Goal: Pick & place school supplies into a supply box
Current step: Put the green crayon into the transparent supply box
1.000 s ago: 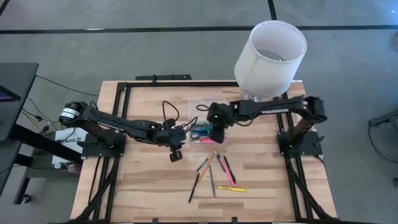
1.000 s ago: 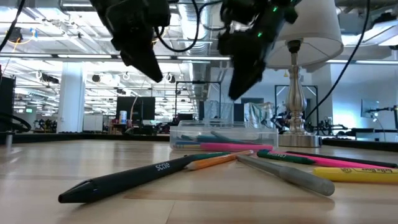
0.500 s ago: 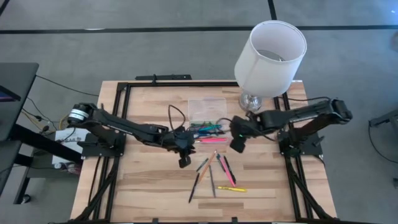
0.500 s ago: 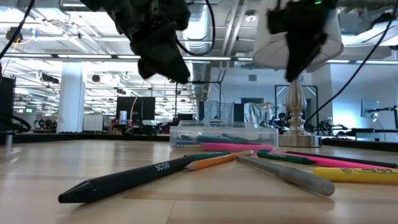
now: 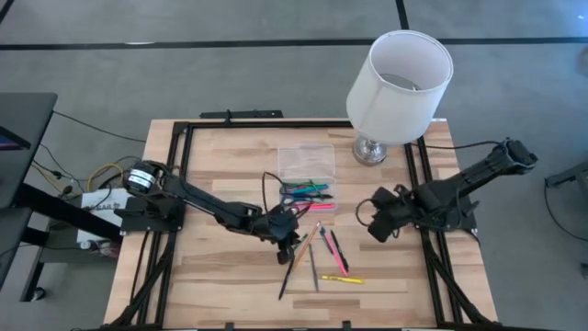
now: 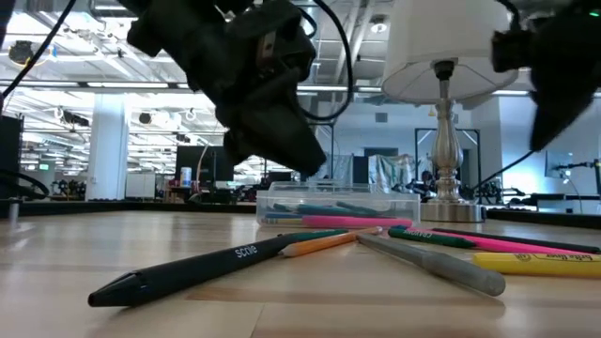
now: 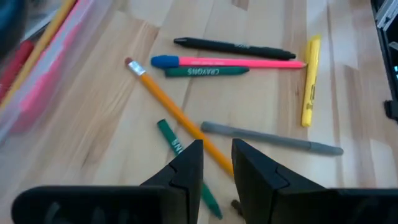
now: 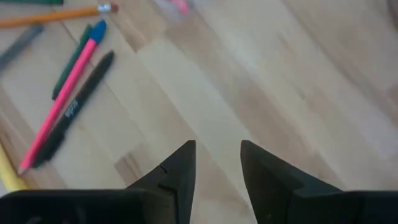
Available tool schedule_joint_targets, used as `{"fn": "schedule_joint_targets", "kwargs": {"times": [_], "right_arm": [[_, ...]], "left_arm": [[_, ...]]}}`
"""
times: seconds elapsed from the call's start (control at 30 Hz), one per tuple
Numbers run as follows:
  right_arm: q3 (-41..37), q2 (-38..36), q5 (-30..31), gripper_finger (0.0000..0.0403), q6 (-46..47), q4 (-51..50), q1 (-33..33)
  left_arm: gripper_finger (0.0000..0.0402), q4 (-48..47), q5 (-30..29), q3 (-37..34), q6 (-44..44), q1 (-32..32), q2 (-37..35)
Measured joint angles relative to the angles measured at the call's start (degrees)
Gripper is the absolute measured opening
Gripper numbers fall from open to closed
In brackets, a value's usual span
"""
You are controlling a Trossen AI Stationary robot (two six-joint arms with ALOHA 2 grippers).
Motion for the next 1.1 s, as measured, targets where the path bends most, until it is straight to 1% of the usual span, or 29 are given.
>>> {"fn": "schedule_joint_targets", "kwargs": {"times": [0.2, 0.37, 0.43, 0.53, 0.63, 0.73, 0.8, 0.87, 0.93, 1.1], "right_arm": [[-3.29, -2.24, 0.98, 0.0118, 6.06, -0.63, 5.49], [-3.41, -2.21, 1.08, 0.0118, 7.10, -1.52, 8.12], [-3.41, -2.21, 1.24, 0.0118, 7.11, -1.52, 8.77], [-3.41, -2.21, 2.84, 0.0118, 8.19, -1.54, 9.37], [-3.41, -2.21, 3.85, 0.0118, 8.59, -1.54, 9.69], [-3.41, -2.19, 3.86, 0.0118, 8.57, -1.54, 9.60], [-3.41, -2.17, 4.06, 0.0118, 8.57, -1.67, 9.58], [-3.41, -2.17, 4.72, 0.0118, 8.57, -1.67, 9.57], [-3.41, -2.17, 5.28, 0.0118, 8.59, -1.63, 9.56], [-3.41, -2.17, 5.38, 0.0118, 8.57, -1.63, 9.50]], "left_arm": [[0.0077, 3.32, -5.44, 0.00, 0.56, -1.91, 3.43], [0.0077, 2.80, -7.65, 0.00, 0.73, -2.44, 4.71], [0.0077, 2.75, -9.70, 0.02, 1.05, -2.44, 4.71], [0.0077, 2.84, -11.55, 0.02, 2.24, -2.40, 4.71], [0.0077, 3.44, -10.74, 0.02, 2.40, -1.98, 5.15], [0.0077, 3.44, -8.11, 0.00, 2.45, -1.83, 5.64], [0.0077, 5.45, -7.47, 0.16, 2.76, -1.87, 6.68], [0.0077, 4.19, -7.27, -0.05, 2.85, -1.90, 6.97], [0.0077, 5.49, -7.31, 0.20, 2.86, -1.85, 7.75], [0.0077, 5.42, -7.21, 0.69, 3.49, -1.79, 9.29]]}}
